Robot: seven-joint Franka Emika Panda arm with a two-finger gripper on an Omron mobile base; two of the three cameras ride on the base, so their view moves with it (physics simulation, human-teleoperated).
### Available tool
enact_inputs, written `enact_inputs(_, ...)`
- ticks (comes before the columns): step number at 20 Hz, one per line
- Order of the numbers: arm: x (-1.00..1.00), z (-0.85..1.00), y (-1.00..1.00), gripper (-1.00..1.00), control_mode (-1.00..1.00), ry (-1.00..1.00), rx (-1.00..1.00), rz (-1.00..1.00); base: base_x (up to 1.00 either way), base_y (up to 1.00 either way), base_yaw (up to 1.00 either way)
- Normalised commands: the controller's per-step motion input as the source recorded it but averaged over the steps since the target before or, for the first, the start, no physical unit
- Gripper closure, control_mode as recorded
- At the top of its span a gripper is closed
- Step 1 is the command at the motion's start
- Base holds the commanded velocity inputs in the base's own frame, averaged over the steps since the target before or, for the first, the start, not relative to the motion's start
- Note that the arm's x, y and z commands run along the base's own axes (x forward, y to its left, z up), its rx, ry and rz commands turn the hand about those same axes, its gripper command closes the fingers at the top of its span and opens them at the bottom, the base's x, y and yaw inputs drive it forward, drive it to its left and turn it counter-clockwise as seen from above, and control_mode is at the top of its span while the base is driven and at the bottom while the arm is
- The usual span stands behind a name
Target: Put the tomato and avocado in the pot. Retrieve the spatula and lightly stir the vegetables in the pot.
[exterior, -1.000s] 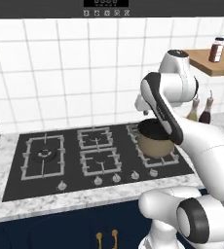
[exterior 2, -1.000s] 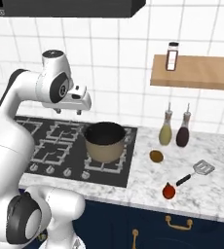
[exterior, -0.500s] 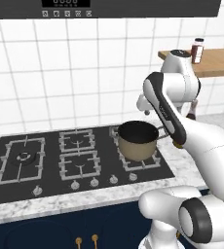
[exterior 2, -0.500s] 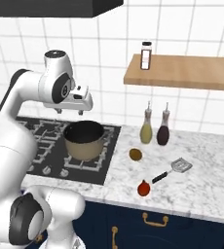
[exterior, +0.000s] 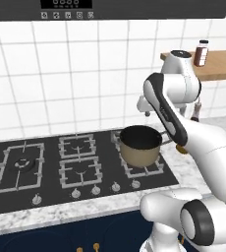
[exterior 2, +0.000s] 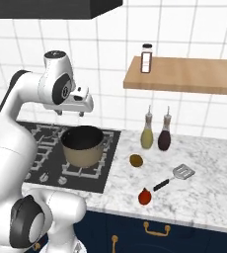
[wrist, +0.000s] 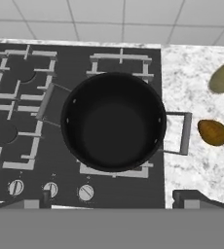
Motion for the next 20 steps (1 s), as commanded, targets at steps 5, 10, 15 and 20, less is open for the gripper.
enact_inputs(5,-0.27,-0.13,-0.36,-1.0,-1.0,0.0,0.03,0.0,0.0,0.0,0.0)
enact_inputs(10,-0.7,-0.73,-0.8,-1.0,-1.0,0.05,0.0,-0.02,0.0,0.0,0.0)
enact_inputs(15,-0.31,-0.93,-0.98,-1.0,-1.0,0.11,0.0,-0.04,0.0,0.0,0.0)
enact_inputs(20,-0.04,-0.59,-0.92,-1.0,-1.0,0.0,-0.08,0.0,0.0,0.0,0.0)
